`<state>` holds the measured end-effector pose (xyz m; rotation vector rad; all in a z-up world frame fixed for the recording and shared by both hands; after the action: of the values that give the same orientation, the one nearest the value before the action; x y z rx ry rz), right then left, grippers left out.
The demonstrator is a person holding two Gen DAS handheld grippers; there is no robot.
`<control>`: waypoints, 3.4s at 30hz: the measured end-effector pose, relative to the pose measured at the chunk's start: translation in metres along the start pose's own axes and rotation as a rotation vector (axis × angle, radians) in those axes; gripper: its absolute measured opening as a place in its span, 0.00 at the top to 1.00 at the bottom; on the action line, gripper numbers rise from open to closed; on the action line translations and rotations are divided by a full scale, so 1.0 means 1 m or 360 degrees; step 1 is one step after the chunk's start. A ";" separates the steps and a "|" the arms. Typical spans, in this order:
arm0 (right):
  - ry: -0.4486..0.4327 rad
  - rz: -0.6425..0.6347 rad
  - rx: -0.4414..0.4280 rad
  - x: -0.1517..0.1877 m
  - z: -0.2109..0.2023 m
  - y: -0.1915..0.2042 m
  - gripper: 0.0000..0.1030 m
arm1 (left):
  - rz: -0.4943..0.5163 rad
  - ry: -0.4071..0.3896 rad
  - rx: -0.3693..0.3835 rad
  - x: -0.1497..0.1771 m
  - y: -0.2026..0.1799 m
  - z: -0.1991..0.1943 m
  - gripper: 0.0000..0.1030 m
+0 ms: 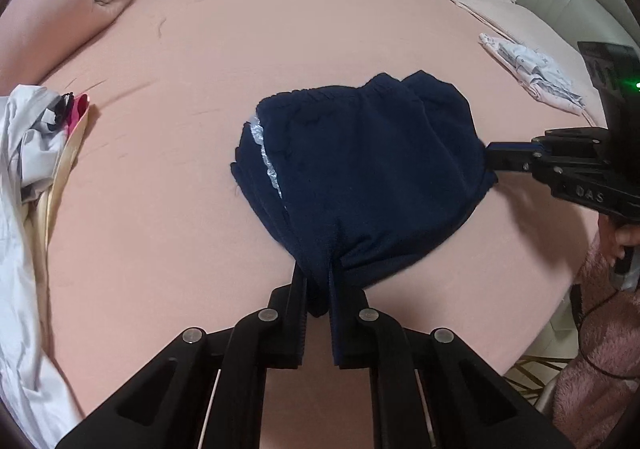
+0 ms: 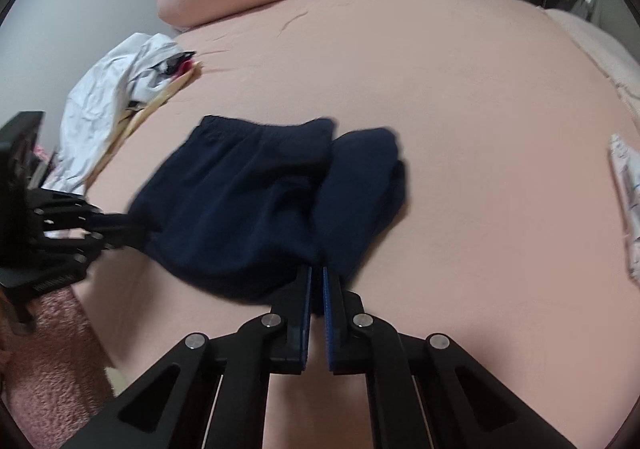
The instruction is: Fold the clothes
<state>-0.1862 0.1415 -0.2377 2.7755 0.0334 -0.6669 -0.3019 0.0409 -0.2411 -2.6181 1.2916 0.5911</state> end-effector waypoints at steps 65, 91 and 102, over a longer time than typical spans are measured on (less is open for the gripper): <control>-0.0117 0.0308 -0.0178 -0.047 -0.004 -0.003 0.28 | -0.0418 -0.0151 0.0183 0.047 0.087 -0.043 0.41; 0.0085 0.0469 -0.0455 -0.050 0.058 0.042 0.89 | -0.0632 -0.0359 0.0445 0.002 0.056 -0.008 0.94; -0.0115 0.0543 -0.0485 -0.069 -0.055 -0.006 0.89 | -0.0351 -0.0454 0.0564 -0.084 -0.027 -0.075 0.94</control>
<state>-0.2245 0.1654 -0.1614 2.3838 -0.3191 -0.6128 -0.3062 0.0954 -0.1389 -2.2480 0.9119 0.6067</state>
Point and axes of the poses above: each gripper's, at about its wrist camera, not at the fingertips, and z roughly the way its jaws point, y to its left, x to its underside, the point moved 10 cm from there along z, roughly the way its jaws point, and after that the axes turned 11 degrees about z, right-handed, at the moved point
